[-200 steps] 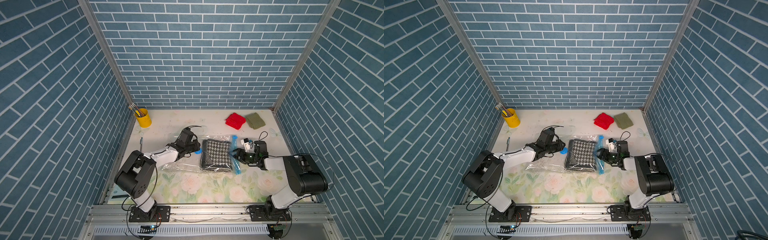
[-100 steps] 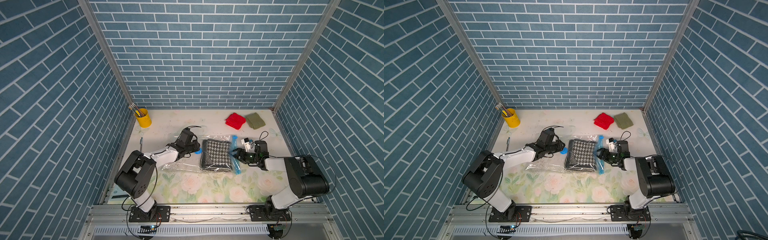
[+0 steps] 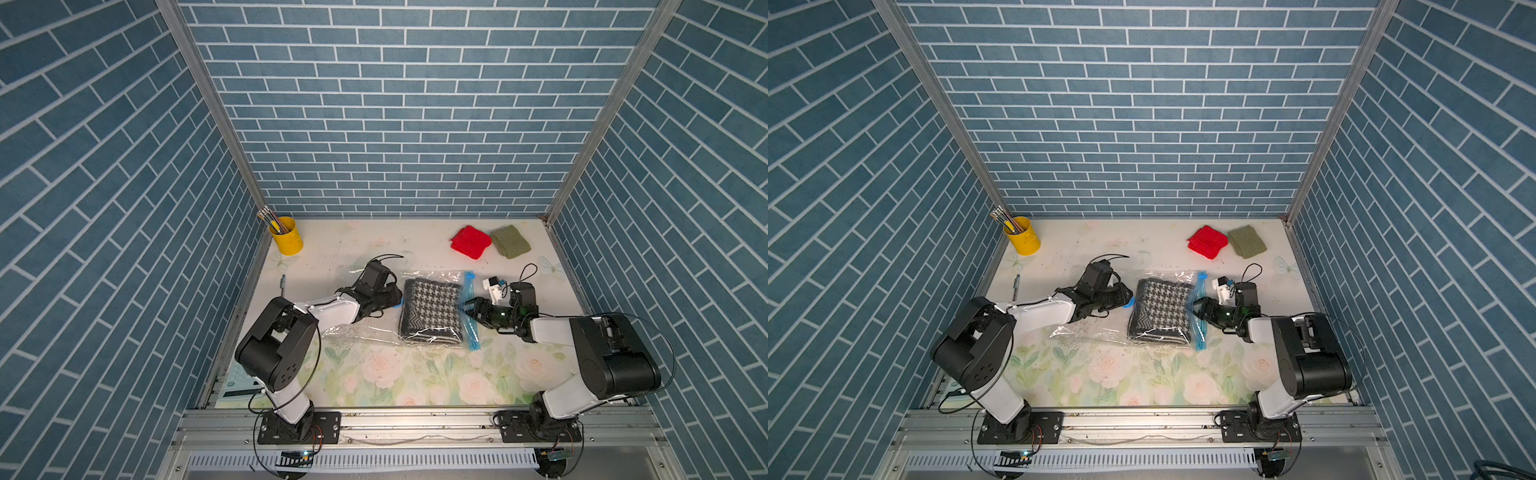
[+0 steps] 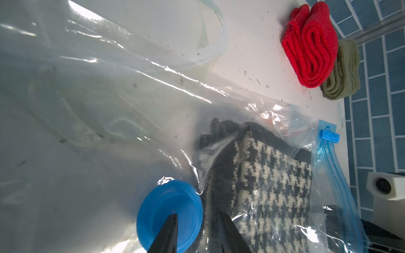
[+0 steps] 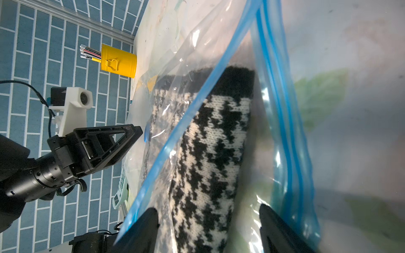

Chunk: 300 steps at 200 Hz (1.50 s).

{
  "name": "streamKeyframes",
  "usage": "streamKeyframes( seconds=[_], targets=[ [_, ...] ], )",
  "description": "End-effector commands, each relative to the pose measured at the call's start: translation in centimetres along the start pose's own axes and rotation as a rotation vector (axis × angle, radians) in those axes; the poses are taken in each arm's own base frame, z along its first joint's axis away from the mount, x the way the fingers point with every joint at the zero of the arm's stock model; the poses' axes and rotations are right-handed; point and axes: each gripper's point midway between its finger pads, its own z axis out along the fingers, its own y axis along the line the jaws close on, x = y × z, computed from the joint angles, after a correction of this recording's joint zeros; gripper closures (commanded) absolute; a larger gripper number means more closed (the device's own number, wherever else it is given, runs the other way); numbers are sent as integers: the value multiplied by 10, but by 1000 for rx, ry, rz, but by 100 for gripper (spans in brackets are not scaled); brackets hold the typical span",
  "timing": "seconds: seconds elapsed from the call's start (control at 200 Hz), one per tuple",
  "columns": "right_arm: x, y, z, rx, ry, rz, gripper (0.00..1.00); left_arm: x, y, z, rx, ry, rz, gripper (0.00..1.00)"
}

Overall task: Take the scarf out of the vacuum bag
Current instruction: Take out the scarf from the vacuum bag.

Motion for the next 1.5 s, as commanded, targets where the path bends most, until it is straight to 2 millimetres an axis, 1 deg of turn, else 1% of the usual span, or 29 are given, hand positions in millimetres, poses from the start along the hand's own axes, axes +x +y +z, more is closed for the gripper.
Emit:
streamKeyframes(
  seconds=[0.0, 0.075, 0.24, 0.345, 0.4, 0.55, 0.705, 0.835, 0.97, 1.045, 1.115, 1.22, 1.285, 1.365, 1.495],
  targets=[
    [-2, 7, -2, -23, -11, -51, 25, 7, 2, 4, -24, 26, -8, 64],
    [-3, 7, -2, -24, -12, -53, 25, 10, 7, 6, -64, 42, -5, 64],
    [-2, 6, -2, -20, -10, -49, 25, 14, 26, 9, -182, 71, -1, 64],
    [-2, 0, -1, 10, -6, -45, 24, 14, 31, 9, -218, 74, -1, 64],
    [-2, -7, -2, 49, -4, -45, 25, 15, 34, 10, -238, 80, -1, 63],
    [-1, -17, -3, 112, 5, -39, 25, 12, 33, 13, -267, 83, 12, 61],
    [0, -19, -2, 118, 8, -35, 25, 13, 31, 19, -254, 94, 21, 59],
    [0, -21, -1, 128, 14, -30, 24, 17, 33, 25, -256, 111, 20, 59],
    [0, -25, 0, 150, 19, -25, 25, 19, 35, 27, -265, 123, 20, 59],
    [1, -23, 2, 137, 27, -24, 29, 20, 37, 27, -269, 128, 20, 59],
    [4, -20, 6, 113, 42, -23, 35, 21, 36, 27, -268, 130, 21, 59],
    [7, -15, 12, 85, 61, -21, 40, 22, 36, 27, -270, 132, 22, 59],
    [9, -11, 14, 67, 70, -21, 40, 21, 37, 26, -269, 130, 20, 59],
    [11, -5, 18, 32, 84, -20, 36, 23, 38, 26, -269, 132, 19, 59],
    [16, 2, 24, -10, 100, -17, 35, 26, 41, 27, -272, 139, 18, 59]
  ],
)
